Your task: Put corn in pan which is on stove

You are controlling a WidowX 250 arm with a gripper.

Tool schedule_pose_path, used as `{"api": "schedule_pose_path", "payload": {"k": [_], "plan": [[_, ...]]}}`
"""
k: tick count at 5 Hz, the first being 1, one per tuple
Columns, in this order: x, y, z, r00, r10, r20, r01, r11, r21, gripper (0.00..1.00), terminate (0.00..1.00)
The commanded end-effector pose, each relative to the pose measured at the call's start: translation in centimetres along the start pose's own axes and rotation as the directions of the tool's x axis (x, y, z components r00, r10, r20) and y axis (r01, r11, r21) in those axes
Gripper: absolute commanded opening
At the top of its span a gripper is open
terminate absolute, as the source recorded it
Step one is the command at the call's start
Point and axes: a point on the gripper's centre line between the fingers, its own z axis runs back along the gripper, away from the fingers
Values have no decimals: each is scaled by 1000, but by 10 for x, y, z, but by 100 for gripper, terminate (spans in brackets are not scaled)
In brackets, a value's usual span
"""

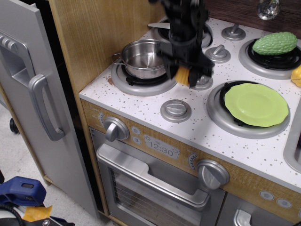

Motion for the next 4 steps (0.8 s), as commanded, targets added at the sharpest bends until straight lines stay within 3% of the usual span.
{"api": "schedule_pose_path", "payload": {"k": [1,2,4], "plan": [[29,32,50,995,-49,92,42,996,73,100,0],[31,66,52,990,-93,105,88,994,58,100,0],[26,104,28,973,-163,166,163,987,14,100,0]]}}
